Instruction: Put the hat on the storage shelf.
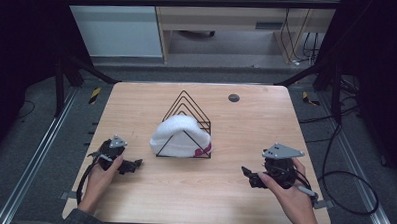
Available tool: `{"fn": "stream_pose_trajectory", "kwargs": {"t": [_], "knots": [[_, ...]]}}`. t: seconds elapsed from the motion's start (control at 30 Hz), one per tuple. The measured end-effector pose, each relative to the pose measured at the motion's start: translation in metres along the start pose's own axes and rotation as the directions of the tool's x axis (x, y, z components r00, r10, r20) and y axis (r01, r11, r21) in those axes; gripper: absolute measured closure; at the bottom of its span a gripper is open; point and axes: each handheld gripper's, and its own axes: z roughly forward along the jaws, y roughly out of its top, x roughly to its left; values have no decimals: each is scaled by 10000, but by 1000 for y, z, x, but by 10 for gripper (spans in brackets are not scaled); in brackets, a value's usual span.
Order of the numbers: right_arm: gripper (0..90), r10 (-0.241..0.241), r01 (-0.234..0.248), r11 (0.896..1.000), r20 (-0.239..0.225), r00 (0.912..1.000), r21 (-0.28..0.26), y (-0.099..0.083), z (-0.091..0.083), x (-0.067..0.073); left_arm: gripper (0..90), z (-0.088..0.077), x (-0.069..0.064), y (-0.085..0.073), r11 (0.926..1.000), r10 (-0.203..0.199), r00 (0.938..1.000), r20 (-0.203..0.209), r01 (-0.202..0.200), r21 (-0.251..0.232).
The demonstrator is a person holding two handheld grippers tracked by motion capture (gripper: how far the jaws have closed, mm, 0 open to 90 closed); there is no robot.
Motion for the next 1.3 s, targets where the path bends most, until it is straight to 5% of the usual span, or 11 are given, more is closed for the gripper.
{"fn": "stream_pose_trajectory", "kwargs": {"t": [0.17,0.3,0.6,1.3], "knots": [[109,399,-400,9992,115,9991,58,-7,7,-12,0,1,1,-2,9998,45,10000,80,-43,-189],[132,170,-175,9997,328,9993,149,-12,13,-18,0,1,1,-2,9998,42,10000,87,-40,-194],[118,831,-877,9946,815,9932,552,-26,49,-42,0,1,0,-2,9998,76,10000,64,-74,-196],[130,1381,-1463,9862,1025,9851,773,-17,108,-42,0,0,-3,-2,9998,-47,10000,-54,46,-196]]}}
